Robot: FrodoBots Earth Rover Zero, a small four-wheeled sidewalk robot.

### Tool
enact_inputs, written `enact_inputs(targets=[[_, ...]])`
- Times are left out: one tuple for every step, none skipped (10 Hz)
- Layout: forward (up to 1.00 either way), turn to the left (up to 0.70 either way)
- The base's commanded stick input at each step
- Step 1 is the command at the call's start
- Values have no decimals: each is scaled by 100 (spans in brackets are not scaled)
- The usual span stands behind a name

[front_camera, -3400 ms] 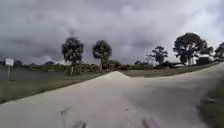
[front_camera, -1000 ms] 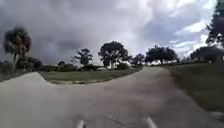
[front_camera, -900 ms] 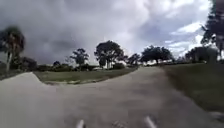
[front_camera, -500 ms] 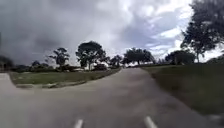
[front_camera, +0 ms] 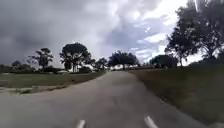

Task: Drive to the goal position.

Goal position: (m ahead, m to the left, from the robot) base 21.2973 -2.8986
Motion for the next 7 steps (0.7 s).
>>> enact_inputs(targets=[[70,0],[70,0],[70,0],[70,0],[70,0],[70,0],[70,0]])
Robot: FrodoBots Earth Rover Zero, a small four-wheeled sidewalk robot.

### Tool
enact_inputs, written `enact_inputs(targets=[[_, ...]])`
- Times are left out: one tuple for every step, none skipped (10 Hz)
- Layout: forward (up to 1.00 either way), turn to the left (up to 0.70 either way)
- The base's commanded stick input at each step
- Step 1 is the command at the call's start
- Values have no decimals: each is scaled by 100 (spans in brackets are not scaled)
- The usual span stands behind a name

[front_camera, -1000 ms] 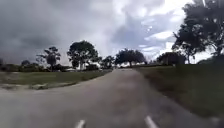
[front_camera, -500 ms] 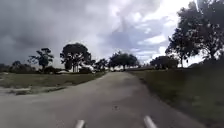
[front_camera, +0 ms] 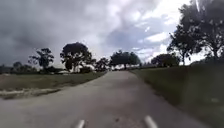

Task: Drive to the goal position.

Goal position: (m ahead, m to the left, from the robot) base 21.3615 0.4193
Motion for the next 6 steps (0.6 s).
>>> enact_inputs(targets=[[70,0],[70,0],[70,0],[70,0],[70,0],[70,0]])
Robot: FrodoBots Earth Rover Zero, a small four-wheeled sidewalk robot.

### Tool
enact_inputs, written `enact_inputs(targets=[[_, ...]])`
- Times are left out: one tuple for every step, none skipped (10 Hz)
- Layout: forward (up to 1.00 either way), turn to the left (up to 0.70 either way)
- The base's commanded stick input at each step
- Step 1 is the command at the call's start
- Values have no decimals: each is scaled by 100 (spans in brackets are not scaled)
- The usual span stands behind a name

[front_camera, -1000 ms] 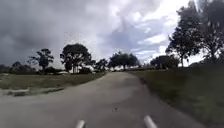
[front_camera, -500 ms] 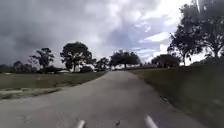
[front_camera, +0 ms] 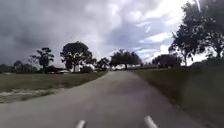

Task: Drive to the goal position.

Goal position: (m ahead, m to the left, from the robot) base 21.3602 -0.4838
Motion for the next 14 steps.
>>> enact_inputs(targets=[[70,0],[70,0],[70,0],[70,0],[70,0],[70,0],[70,0],[70,0],[70,0],[70,0],[70,0],[70,0],[70,-2],[70,-6]])
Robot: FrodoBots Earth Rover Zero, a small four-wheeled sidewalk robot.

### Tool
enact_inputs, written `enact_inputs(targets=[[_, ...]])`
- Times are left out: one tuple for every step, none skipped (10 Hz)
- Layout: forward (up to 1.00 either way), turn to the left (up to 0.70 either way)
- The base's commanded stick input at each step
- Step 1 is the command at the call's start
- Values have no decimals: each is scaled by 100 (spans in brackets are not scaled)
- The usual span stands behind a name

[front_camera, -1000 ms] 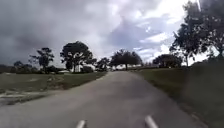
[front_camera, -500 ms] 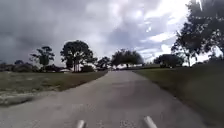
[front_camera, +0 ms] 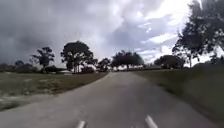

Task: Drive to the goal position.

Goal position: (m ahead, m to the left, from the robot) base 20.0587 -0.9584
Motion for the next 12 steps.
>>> enact_inputs(targets=[[70,-10],[70,-14],[70,-26],[70,-27],[70,-12],[70,0],[70,0],[70,0],[70,0],[70,0],[70,0],[70,0]])
